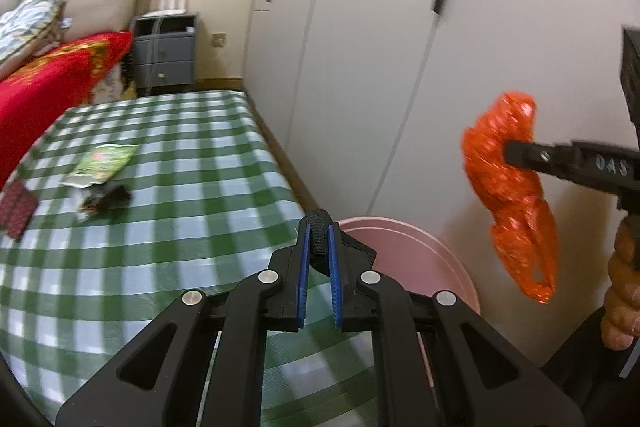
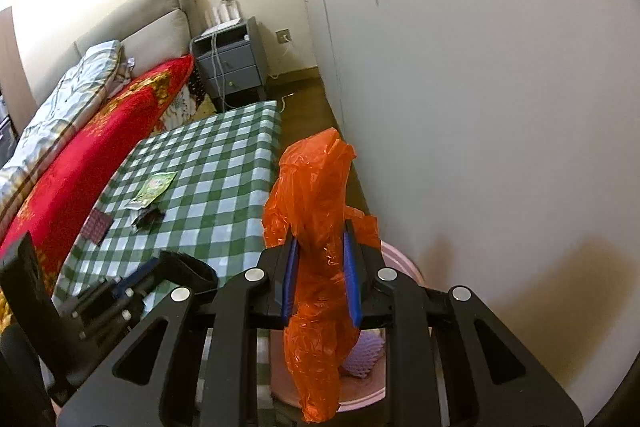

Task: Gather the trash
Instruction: 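Lower the orange bag into the pink bin and open the right tool, then move both open tools back over the remaining trash on the table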

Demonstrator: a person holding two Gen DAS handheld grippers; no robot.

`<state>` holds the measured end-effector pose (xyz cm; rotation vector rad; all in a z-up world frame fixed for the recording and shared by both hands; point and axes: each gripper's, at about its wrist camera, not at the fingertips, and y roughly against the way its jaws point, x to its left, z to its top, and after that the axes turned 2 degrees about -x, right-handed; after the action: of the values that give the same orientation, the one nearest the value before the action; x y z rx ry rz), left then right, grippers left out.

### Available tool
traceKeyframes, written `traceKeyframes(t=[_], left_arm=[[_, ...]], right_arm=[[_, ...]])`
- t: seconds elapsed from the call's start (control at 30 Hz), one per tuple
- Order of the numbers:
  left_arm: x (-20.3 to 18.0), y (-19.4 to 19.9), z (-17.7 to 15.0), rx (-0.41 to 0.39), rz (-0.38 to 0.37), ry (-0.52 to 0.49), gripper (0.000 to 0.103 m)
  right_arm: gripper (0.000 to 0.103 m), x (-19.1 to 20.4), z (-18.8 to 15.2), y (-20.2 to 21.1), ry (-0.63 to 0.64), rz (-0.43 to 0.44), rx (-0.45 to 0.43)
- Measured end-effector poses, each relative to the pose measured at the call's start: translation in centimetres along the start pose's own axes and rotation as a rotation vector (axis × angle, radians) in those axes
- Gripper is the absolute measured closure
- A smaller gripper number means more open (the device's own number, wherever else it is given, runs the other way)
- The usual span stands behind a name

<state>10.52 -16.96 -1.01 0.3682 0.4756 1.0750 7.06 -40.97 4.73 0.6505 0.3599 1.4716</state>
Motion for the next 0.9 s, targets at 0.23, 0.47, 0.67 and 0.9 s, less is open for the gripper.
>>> traceKeyframes(t=[0.23,0.47,0.67,0.9], left_arm=[[-2.2,-2.9,-0.7,0.037,-0.075,-0.029,0.094],[-3.2,-4.9,-1.3,0.086,-0.151,-0.022,0.093],[-2.7,-5.1,-1.7,0.108,-0.163,0.015,0.068],[-1.0,-4.0,-1.2,0.084,-0.126,0.026,0.068]], right_arm=[[0.082,-1.0,0.5,-1.6,-0.022,-0.030,0.011],[0.079,-1.3,0.4,-2.9,-0.039,-0.038,0.036],[0.042,-1.1,0.3,-3.3,-0.035,-0.091,0.039],[0.042,0.1,0.0,-3.2,0.027,-0.085,0.028]])
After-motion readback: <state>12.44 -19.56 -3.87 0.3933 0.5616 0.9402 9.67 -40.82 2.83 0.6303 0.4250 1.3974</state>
